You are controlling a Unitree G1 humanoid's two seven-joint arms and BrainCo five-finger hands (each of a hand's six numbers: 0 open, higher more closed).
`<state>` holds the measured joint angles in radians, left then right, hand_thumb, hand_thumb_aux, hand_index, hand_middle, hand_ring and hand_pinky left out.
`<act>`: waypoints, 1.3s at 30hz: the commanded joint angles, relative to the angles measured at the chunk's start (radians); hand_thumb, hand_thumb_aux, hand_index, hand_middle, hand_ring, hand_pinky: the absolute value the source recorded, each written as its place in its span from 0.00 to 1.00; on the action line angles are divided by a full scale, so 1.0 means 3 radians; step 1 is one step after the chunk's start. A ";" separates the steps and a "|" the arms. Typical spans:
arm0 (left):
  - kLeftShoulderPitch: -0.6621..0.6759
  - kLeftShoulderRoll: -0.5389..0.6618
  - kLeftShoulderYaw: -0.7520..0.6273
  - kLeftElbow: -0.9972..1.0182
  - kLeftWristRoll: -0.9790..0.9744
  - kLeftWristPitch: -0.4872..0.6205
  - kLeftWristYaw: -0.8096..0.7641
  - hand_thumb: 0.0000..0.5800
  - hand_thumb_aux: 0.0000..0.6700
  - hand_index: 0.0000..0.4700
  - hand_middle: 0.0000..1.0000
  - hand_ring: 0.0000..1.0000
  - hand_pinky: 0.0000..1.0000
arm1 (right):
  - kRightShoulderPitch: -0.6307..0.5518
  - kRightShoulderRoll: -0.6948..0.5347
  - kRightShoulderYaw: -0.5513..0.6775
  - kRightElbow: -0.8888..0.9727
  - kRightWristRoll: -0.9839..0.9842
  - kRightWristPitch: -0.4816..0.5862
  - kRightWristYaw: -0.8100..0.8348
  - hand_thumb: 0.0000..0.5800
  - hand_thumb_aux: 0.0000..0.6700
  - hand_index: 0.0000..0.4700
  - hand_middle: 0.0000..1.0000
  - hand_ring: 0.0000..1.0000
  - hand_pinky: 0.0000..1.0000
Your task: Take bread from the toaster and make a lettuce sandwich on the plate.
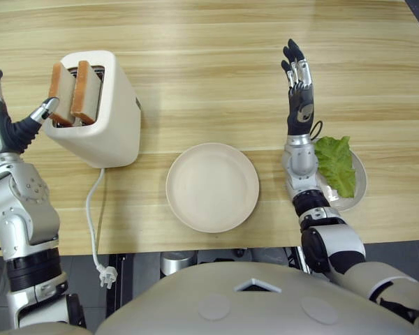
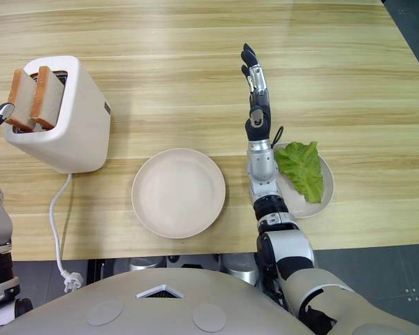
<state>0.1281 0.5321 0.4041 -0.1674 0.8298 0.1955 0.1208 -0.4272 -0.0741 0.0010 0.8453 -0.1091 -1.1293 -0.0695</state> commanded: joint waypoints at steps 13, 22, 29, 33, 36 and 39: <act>-0.0105 0.0031 -0.0212 0.0181 -0.0153 0.0151 0.0085 0.75 0.50 0.49 0.00 0.00 0.00 | -0.0032 -0.0008 -0.0024 0.0075 -0.0031 -0.0022 -0.0003 0.00 0.00 0.00 0.00 0.00 0.00; -0.0045 0.0004 -0.0315 -0.0023 -0.0214 0.0175 0.0032 0.75 0.50 0.49 0.00 0.00 0.00 | -0.0033 -0.0018 -0.0024 0.0085 -0.0092 -0.0004 -0.0048 0.00 0.00 0.00 0.00 0.00 0.00; -0.0031 -0.0016 -0.0290 -0.0110 -0.0329 0.0164 0.0046 0.74 0.49 0.48 0.00 0.00 0.00 | -0.0039 -0.0030 -0.0020 0.0104 -0.0169 0.0008 -0.0105 0.00 0.00 0.00 0.00 0.00 0.00; -0.0020 -0.0008 -0.0291 -0.0121 -0.0377 0.0174 0.0045 0.76 0.51 0.50 0.00 0.00 0.00 | -0.0044 -0.0031 -0.0018 0.0114 -0.0198 0.0008 -0.0122 0.00 0.00 0.00 0.00 0.00 0.00; 0.0000 -0.0031 -0.0278 -0.0165 -0.0446 0.0154 0.0038 0.76 0.51 0.50 0.00 0.00 0.00 | -0.0046 -0.0031 -0.0010 0.0119 -0.0215 0.0003 -0.0132 0.00 0.00 0.00 0.00 0.00 0.00; 0.0002 -0.0040 -0.0277 -0.0221 -0.0487 0.0170 0.0037 0.64 0.40 0.40 0.00 0.00 0.00 | -0.0040 -0.0035 -0.0010 0.0112 -0.0231 -0.0002 -0.0141 0.00 0.00 0.00 0.00 0.00 0.00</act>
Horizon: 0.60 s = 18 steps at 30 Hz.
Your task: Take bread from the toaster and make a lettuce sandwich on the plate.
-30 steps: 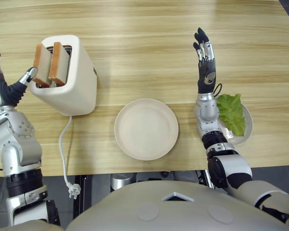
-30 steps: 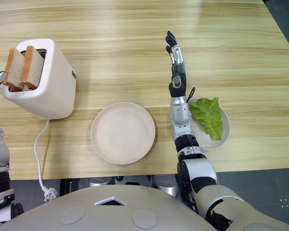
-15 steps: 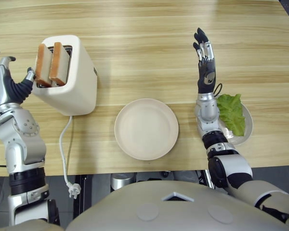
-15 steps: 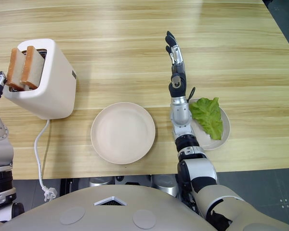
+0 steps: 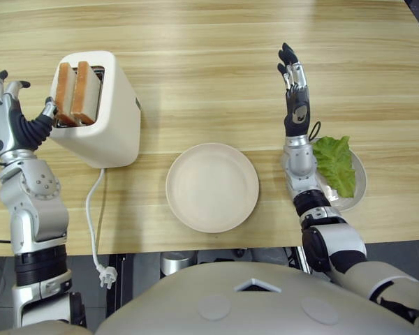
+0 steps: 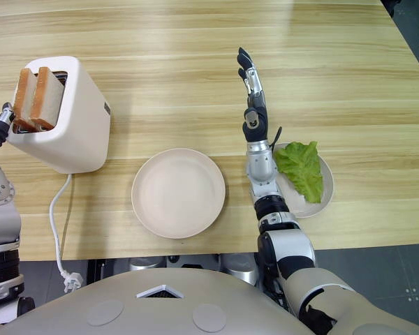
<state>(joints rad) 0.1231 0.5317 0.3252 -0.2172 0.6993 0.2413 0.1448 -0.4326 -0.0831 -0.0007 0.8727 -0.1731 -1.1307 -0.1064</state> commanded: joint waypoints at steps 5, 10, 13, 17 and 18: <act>0.0014 -0.0049 -0.0097 -0.0013 -0.0063 0.0014 -0.0062 0.53 0.32 0.31 0.00 0.00 0.00 | -0.0022 -0.0003 0.0007 0.0019 -0.0032 0.0000 -0.0024 0.00 0.00 0.00 0.00 0.00 0.00; 0.0019 -0.0072 -0.0057 -0.0085 -0.0133 0.0007 -0.0071 0.49 0.29 0.28 0.00 0.00 0.00 | -0.0013 -0.0004 0.0018 0.0006 -0.0043 0.0000 -0.0033 0.00 0.00 0.00 0.00 0.00 0.00; 0.0013 -0.0051 -0.0054 -0.0063 -0.0143 0.0007 -0.0082 0.53 0.32 0.31 0.00 0.00 0.00 | -0.0007 -0.0005 0.0020 -0.0003 -0.0052 -0.0002 -0.0040 0.00 0.00 0.00 0.00 0.00 0.00; 0.0013 -0.0047 -0.0098 0.0035 -0.0150 -0.0005 -0.0076 0.53 0.32 0.31 0.00 0.00 0.00 | -0.0009 -0.0003 0.0020 0.0000 -0.0064 -0.0004 -0.0047 0.00 0.00 0.00 0.00 0.00 0.00; 0.0007 -0.0043 -0.0097 0.0073 -0.0152 -0.0008 -0.0061 0.55 0.33 0.32 0.00 0.00 0.00 | -0.0009 -0.0004 0.0020 0.0000 -0.0069 -0.0004 -0.0050 0.00 0.00 0.00 0.00 0.00 0.00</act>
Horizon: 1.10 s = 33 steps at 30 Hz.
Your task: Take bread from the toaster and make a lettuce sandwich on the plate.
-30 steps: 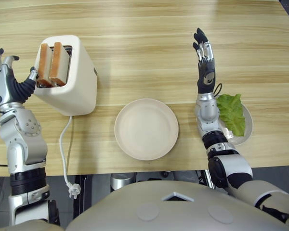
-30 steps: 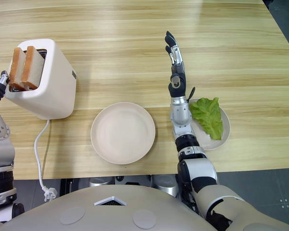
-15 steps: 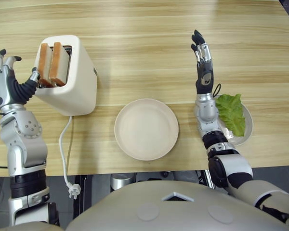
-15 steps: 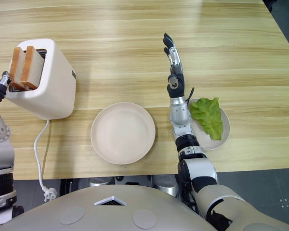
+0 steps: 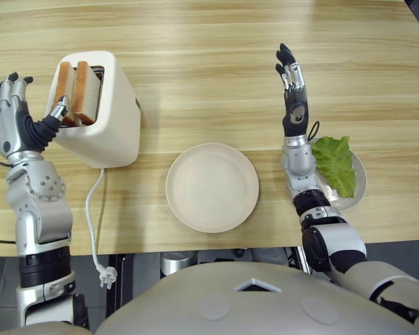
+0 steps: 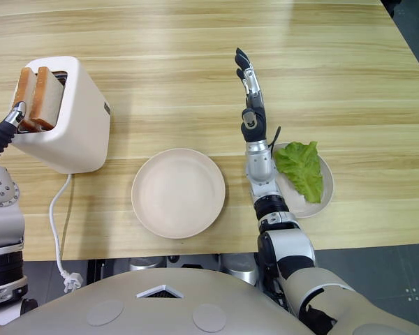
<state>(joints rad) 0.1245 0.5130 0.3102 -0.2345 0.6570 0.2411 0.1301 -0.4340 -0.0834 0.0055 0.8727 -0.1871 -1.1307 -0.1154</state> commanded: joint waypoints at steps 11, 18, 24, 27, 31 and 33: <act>-0.0155 0.0083 -0.0163 0.0675 0.0000 -0.0056 0.0160 1.00 1.00 0.98 0.00 0.00 0.00 | -0.0008 -0.0010 -0.0001 0.0013 -0.0044 -0.0006 -0.0050 0.00 0.00 0.00 0.00 0.00 0.00; -0.0219 0.0059 -0.0275 0.0684 -0.0025 -0.0152 0.0221 1.00 1.00 0.98 0.00 0.00 0.00 | -0.0012 -0.0013 0.0003 0.0031 -0.0055 0.0001 -0.0056 0.00 0.00 0.00 0.00 0.00 0.00; -0.0251 -0.0014 -0.0274 0.0338 -0.0067 -0.0261 0.0294 1.00 1.00 0.98 0.00 0.00 0.00 | -0.0036 -0.0010 0.0015 0.0071 -0.0066 0.0005 -0.0062 0.00 0.00 0.00 0.00 0.00 0.00; -0.0269 -0.0028 -0.0186 0.0058 -0.0076 -0.0264 0.0296 1.00 1.00 0.98 0.76 0.76 0.76 | -0.0044 -0.0013 0.0019 0.0086 -0.0065 0.0000 -0.0075 0.00 0.00 0.00 0.00 0.00 0.00; -0.0415 0.0009 -0.0037 -0.0291 -0.0060 -0.0254 0.0317 1.00 1.00 0.98 1.00 1.00 1.00 | -0.0053 -0.0027 0.0009 0.0099 -0.0049 -0.0003 -0.0084 0.00 0.00 0.00 0.00 0.00 0.00; -0.0530 0.0031 0.0020 -0.0445 -0.0031 -0.0257 0.0338 1.00 1.00 0.98 1.00 1.00 1.00 | -0.0054 -0.0039 -0.0008 0.0084 -0.0035 -0.0007 -0.0093 0.00 0.00 0.00 0.00 0.00 0.00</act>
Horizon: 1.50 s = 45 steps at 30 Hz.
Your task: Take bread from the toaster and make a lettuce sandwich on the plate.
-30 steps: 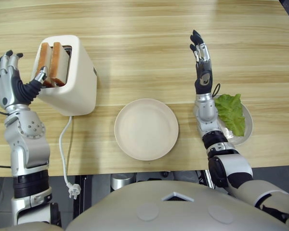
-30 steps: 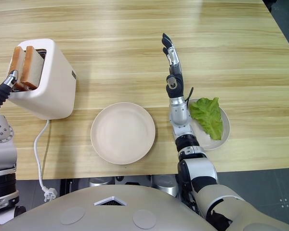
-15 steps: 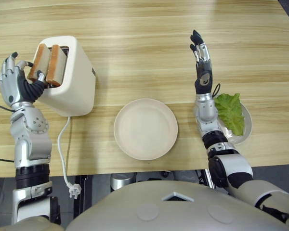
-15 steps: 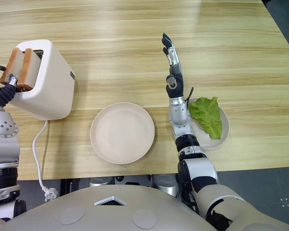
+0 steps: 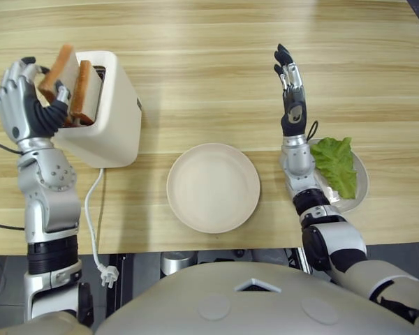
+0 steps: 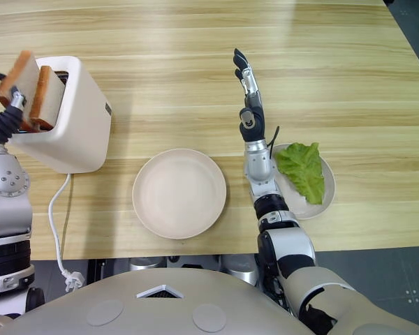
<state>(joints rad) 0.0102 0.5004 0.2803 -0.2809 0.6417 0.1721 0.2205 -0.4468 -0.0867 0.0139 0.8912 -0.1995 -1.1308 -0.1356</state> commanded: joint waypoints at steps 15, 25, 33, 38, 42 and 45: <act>-0.1159 -0.0151 -0.0489 -0.0582 -0.1281 -0.0194 -0.1044 1.00 1.00 0.98 1.00 1.00 1.00 | 0.0208 -0.1073 -0.0506 -0.0414 -0.0350 0.0145 -0.0331 0.00 0.00 0.00 0.00 0.00 0.00; -0.0532 -0.0652 -0.1112 0.0112 -0.2181 0.0011 -0.1935 1.00 1.00 0.98 1.00 1.00 1.00 | 0.1401 -0.2313 -0.0390 -0.0608 -0.2116 0.0814 -0.2028 0.00 0.00 0.00 0.00 0.00 0.00; 0.0174 -0.0982 -0.1496 0.0319 -0.2238 0.0035 -0.1974 1.00 1.00 0.98 1.00 1.00 1.00 | 0.1612 -0.2591 0.0080 -0.0220 -0.2525 0.1209 -0.2766 0.00 0.00 0.00 0.00 0.00 0.00; 0.0293 -0.0990 -0.1605 0.0604 -0.2094 -0.0100 -0.1892 1.00 1.00 0.98 1.00 1.00 1.00 | 0.1425 -0.2586 0.0453 -0.0024 -0.2666 0.1404 -0.2974 0.00 0.00 0.00 0.00 0.00 0.00; 0.0322 -0.0905 -0.1673 0.0722 -0.1811 -0.0217 -0.1751 1.00 1.00 0.98 1.00 1.00 1.00 | 0.1220 -0.2575 0.0706 0.0084 -0.2715 0.1559 -0.2943 0.00 0.00 0.00 0.00 0.00 0.00; 0.0296 -0.0812 -0.1750 0.0867 -0.1490 -0.0328 -0.1551 1.00 1.00 0.98 1.00 1.00 1.00 | 0.1091 -0.2575 0.0910 0.0161 -0.2791 0.1700 -0.2875 0.00 0.00 0.00 0.00 0.00 0.00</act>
<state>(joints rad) 0.0971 0.2347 -0.2326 -0.0569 0.1339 0.0909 -0.2795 -0.1081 -0.8612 0.2484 0.9226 -1.0196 -0.6440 -1.0165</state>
